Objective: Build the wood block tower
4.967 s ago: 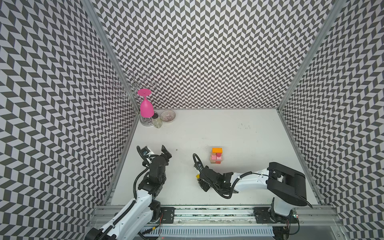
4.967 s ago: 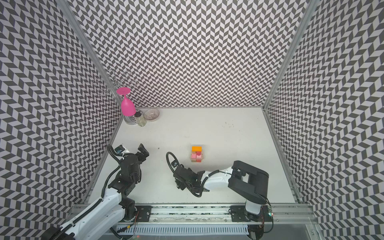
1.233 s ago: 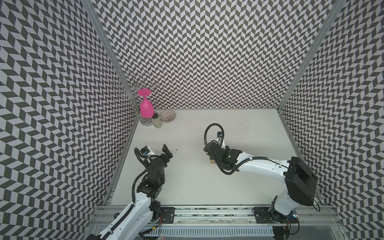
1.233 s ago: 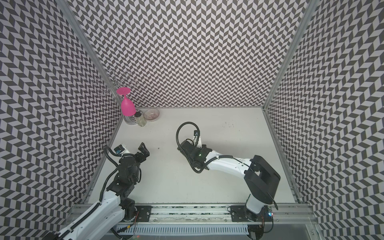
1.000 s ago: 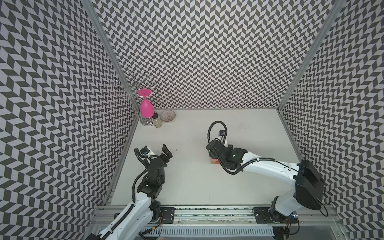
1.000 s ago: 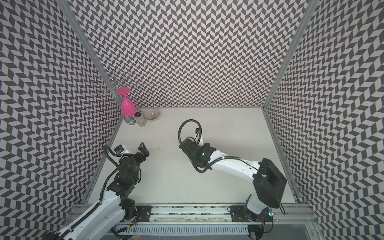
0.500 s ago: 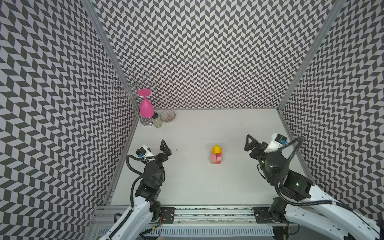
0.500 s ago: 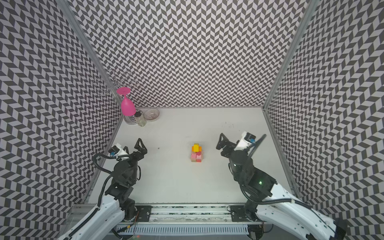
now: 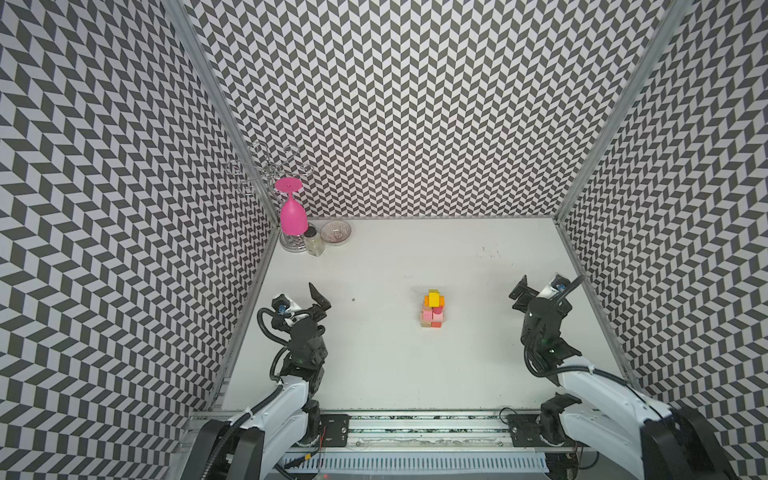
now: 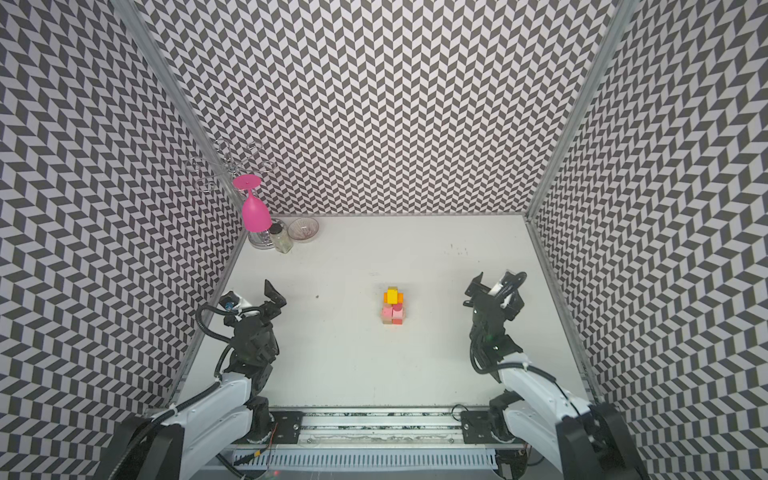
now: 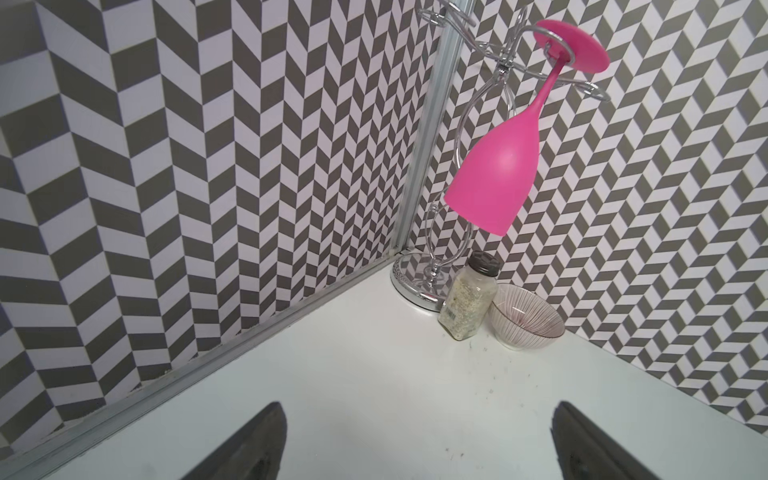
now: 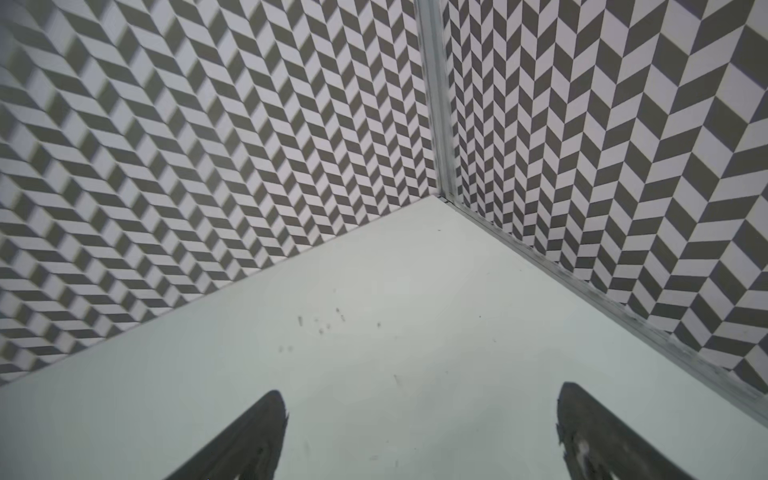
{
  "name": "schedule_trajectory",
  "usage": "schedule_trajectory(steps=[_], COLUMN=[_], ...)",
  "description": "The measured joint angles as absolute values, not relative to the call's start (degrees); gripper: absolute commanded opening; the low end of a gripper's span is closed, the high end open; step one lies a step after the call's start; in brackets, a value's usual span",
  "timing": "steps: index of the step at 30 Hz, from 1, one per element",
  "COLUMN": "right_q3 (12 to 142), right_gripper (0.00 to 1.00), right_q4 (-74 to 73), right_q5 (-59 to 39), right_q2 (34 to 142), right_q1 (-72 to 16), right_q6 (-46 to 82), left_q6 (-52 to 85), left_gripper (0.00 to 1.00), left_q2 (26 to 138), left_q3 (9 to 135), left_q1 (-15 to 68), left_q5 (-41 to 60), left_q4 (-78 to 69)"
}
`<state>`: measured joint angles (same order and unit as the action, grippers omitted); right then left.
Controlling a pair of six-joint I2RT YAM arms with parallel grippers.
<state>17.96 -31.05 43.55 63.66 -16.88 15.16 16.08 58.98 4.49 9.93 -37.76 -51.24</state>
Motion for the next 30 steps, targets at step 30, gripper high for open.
schedule_trajectory(steps=[30], right_q3=[10.68], right_gripper=[1.0], right_q4=[-75.79], right_q5=[21.91], right_q2=[89.65], right_q1=[-7.18], right_q6=[0.38], left_q6=[-0.38], left_gripper=[1.0], left_q2=[89.8], left_q3=[12.32], left_q1=[5.06], left_q5=[-18.61], left_q4=[-79.02])
